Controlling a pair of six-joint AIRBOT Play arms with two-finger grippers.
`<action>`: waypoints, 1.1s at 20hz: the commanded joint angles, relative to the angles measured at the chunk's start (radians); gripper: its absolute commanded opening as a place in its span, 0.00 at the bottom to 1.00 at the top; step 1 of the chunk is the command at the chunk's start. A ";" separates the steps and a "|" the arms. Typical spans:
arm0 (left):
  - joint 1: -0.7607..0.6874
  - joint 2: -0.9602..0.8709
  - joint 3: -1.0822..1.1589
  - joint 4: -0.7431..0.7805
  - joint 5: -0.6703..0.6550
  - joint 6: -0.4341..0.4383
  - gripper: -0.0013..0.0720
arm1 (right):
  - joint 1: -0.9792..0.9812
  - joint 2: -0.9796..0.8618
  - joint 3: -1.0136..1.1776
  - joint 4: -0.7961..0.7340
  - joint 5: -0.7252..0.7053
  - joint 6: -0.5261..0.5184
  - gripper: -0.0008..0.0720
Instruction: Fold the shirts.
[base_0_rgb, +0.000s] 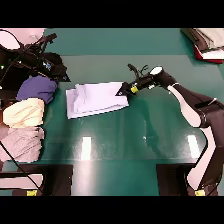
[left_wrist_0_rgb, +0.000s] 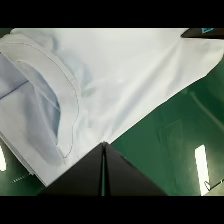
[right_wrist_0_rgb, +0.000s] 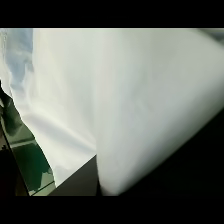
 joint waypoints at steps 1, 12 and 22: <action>0.001 0.001 0.000 0.001 -0.021 0.000 0.05 | 0.005 0.019 -0.004 -0.006 -0.008 -0.026 0.04; 0.001 0.001 0.000 0.000 -0.009 -0.005 0.05 | -0.717 0.603 -0.552 -0.153 -0.217 -0.031 0.03; -0.021 0.001 0.000 -0.016 0.022 -0.011 0.05 | -1.279 0.880 -0.810 -0.319 -0.378 0.070 0.03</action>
